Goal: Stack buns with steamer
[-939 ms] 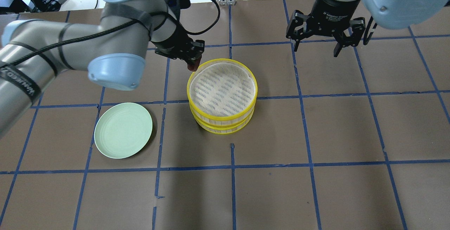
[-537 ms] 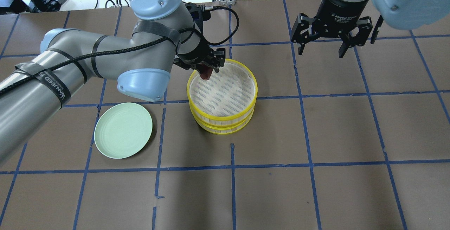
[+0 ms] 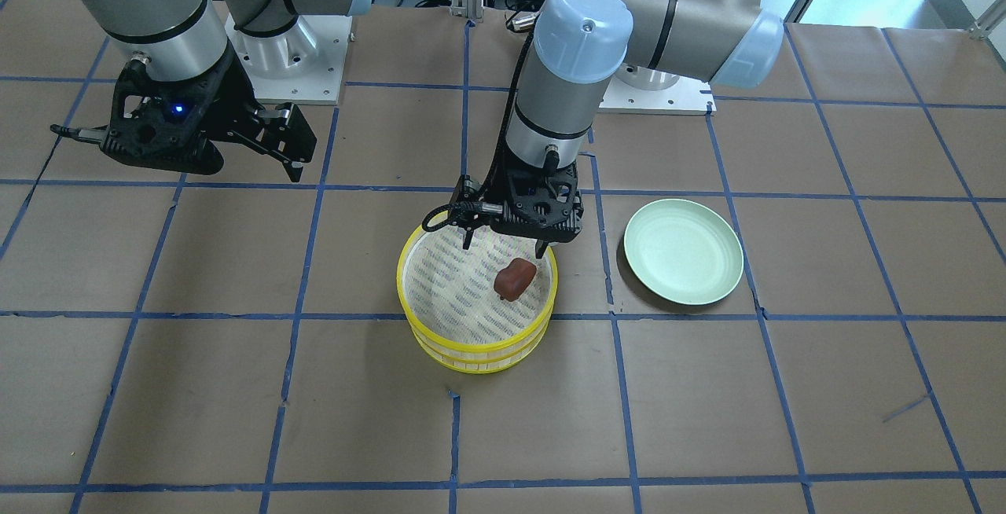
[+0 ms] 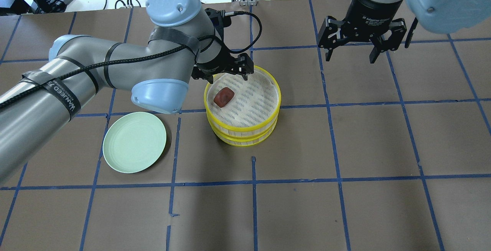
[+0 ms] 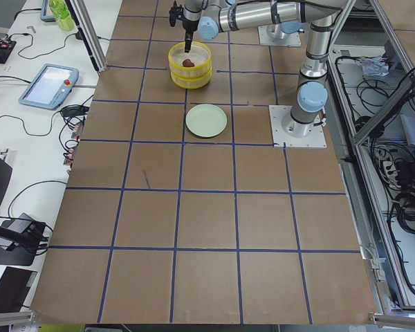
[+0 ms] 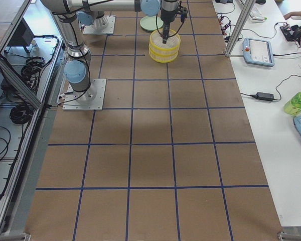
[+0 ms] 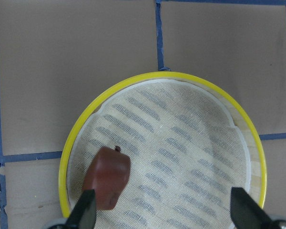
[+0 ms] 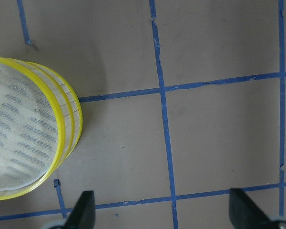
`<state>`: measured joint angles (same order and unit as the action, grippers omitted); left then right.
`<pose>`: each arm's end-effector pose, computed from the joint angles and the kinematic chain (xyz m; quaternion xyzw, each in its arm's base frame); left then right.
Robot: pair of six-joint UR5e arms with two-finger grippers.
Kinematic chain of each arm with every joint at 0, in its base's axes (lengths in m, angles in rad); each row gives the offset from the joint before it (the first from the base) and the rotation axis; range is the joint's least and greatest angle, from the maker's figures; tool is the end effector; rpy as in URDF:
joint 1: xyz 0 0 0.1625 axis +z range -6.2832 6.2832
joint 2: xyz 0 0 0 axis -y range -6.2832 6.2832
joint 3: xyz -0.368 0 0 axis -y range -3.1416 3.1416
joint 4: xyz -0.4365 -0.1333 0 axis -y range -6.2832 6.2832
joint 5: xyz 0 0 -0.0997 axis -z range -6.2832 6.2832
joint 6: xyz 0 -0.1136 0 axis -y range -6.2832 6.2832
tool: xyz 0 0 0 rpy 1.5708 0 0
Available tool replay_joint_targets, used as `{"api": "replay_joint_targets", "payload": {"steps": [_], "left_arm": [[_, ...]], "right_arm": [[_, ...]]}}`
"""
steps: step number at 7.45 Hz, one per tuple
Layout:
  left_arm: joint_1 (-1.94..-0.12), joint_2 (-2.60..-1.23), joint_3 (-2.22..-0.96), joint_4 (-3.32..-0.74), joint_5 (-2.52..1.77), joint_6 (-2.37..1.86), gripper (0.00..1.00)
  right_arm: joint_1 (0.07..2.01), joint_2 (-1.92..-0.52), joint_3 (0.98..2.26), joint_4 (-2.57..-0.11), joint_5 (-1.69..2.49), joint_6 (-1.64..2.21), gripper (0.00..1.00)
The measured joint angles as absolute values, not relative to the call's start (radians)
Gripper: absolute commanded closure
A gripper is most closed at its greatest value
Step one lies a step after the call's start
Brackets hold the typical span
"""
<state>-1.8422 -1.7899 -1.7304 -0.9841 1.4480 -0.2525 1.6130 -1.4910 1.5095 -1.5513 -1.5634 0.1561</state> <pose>-0.3044 -0.5447 0.2706 -0.0158 -0.9926 0.0843 0.0858 0.1577 -0.5549 0.4040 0.0570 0.9982 0.0193 0.0018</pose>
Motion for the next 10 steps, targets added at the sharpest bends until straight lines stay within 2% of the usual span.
{"api": "replay_joint_targets", "payload": {"steps": [3, 7, 10], "left_arm": [[-1.787, -1.740, -1.700, -1.025, 1.460, -0.153, 0.00], [-1.537, -1.587, -1.551, -1.495, 1.483, 0.024, 0.00], [-1.499, -1.549, -1.496, -1.644, 1.588, 0.056, 0.00]], "right_arm": [[1.616, -1.491, 1.510, -1.551, -1.563, 0.155, 0.00], [1.620, -1.491, 1.510, -1.552, -1.558, 0.155, 0.00], [1.622, -1.491, 1.511, -1.551, -1.557, 0.155, 0.00]]}}
